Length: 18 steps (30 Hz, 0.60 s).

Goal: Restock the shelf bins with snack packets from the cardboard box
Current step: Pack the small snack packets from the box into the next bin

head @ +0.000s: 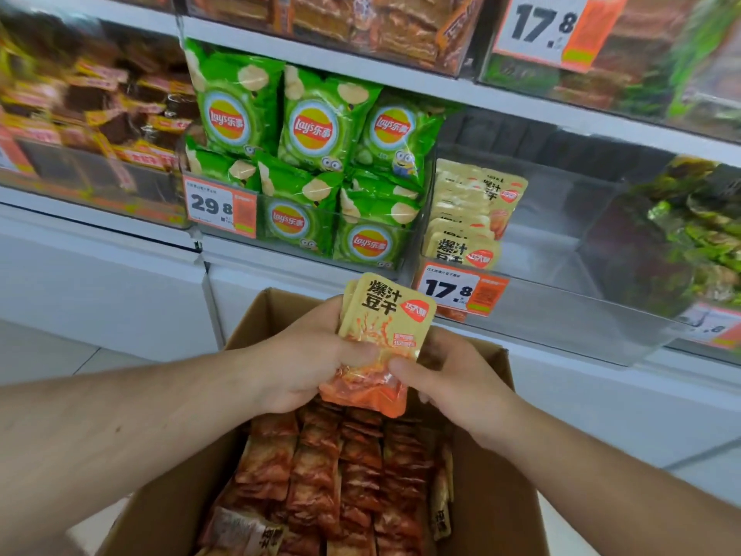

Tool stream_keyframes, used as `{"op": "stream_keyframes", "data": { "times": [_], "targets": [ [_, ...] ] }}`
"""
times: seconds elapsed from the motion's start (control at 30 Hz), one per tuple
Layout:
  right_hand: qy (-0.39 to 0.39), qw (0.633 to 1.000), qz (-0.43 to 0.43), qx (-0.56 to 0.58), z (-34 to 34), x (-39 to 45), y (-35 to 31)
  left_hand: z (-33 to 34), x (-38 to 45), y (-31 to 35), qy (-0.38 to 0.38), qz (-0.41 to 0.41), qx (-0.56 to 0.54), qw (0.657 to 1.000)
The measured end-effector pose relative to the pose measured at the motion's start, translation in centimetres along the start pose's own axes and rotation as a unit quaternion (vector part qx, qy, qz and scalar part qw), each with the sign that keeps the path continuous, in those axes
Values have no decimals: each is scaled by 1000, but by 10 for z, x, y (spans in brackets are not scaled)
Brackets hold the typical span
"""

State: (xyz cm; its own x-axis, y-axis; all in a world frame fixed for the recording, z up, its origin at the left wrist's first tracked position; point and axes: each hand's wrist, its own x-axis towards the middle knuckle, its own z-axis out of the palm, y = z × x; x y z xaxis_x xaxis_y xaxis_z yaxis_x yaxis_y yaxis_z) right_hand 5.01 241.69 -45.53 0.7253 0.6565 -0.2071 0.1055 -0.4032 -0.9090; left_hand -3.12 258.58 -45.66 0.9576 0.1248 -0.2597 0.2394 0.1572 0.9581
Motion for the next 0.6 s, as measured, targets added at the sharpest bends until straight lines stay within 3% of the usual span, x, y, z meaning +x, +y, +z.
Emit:
{"op": "stream_keyframes", "data": {
  "times": [0.1, 0.3, 0.47, 0.6],
  "targets": [
    [-41, 998, -38, 39, -10, -8, -14, 8, 0, 8, -17, 24, 20, 999],
    [-19, 994, -28, 101, -36, -10, -18, 28, 7, 30, -46, 65, 85, 993],
    [-7, 984, -4, 178, -68, -3, -24, 51, 25, 56, -29, 88, 109, 990],
    [36, 977, -9, 208, -105, 9, -37, 73, 47, 88, 31, 128, 121, 984]
  ]
}}
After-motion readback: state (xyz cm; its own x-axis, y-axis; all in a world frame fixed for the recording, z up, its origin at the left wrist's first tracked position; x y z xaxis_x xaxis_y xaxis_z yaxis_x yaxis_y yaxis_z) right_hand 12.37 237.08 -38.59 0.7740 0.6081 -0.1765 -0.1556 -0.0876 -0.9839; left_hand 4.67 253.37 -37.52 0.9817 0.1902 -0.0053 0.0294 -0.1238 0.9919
